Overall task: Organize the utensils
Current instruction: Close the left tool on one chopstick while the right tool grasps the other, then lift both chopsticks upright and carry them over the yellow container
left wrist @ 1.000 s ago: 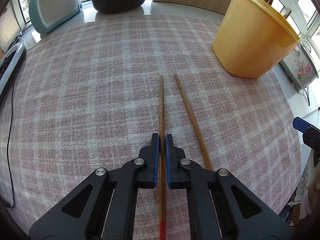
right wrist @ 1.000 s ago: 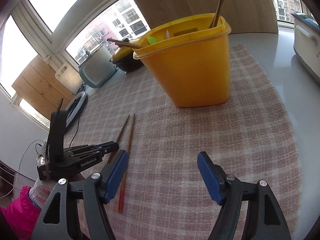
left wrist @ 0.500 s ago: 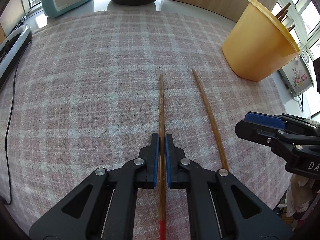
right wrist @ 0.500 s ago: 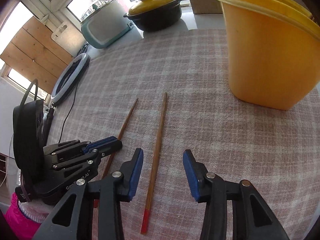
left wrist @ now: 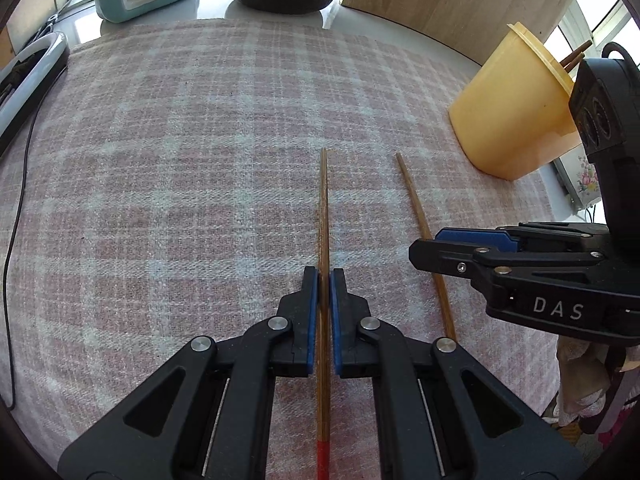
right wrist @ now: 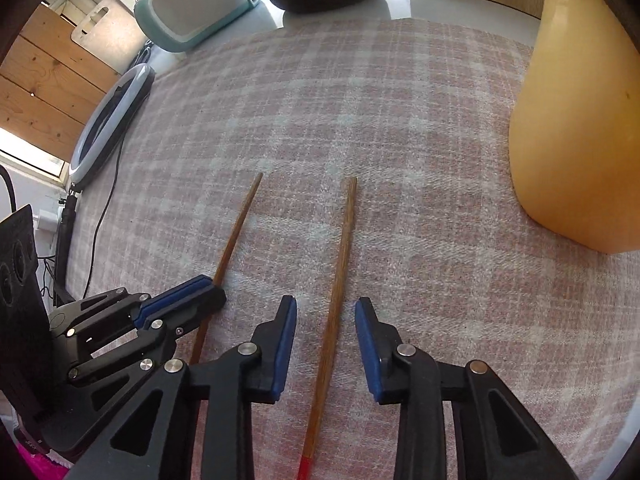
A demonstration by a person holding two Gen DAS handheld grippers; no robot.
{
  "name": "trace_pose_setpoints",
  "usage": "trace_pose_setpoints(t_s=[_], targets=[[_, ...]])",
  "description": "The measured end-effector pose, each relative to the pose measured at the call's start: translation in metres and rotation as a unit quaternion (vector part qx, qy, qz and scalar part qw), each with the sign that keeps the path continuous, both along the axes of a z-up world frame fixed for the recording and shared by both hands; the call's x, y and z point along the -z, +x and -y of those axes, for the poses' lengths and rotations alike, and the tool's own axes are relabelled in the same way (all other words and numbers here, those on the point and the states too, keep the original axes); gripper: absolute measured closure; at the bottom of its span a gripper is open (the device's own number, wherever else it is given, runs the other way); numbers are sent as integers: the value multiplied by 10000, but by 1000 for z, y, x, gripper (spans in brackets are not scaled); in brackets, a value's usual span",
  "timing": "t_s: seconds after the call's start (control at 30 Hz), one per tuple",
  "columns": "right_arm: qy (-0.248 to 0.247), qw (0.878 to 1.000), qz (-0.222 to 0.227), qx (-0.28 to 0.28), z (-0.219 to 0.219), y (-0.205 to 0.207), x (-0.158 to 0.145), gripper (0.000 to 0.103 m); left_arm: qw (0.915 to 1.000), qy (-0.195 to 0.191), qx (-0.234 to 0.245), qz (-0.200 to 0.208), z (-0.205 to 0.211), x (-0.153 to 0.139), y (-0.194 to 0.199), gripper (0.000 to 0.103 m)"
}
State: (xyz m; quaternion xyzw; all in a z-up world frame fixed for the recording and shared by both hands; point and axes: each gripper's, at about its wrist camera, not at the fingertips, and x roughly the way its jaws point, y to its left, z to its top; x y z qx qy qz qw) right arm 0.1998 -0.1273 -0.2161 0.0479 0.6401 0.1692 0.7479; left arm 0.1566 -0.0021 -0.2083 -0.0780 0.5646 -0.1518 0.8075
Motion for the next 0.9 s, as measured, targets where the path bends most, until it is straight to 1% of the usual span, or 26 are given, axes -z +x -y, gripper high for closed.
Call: trace_pose_setpoints(t_s=[0.07,0.13,0.17,0.2,0.23,0.3,0.5,0.77,0.9], targets=[[-179,9998,33,-114,-5,1,0,76,10000,-51,-53,-11,-2,0,0,99],[-312,9993,88,-186,-9,1,0,82,9999,-105,-87,-18,-3,0,-1,99],[-365,9990,116,-224,-10,1,0,84,9999,-111,-98,-12,-3,0,-1,99],[-421,9987,140,-254,-10,2,0,88,9999,-108,-110,-3,-3,-1,-2,99],[-458,9985,161,-270,-10,2,0,93,9999,-110,-126,4,-3,-1,-2,99],[-424,9986,179,-249,-7,2,0,97,9998,-134,-168,16,-4,-3,-3,99],[33,9998,190,-85,6,-8,-2,99,9994,-176,-260,154,-7,-14,-6,99],[411,9976,543,110,29,-36,-21,100,9974,21,-337,631,-1,-41,-16,99],[533,9955,745,233,37,-46,-31,100,9960,20,-382,806,1,-54,-22,99]])
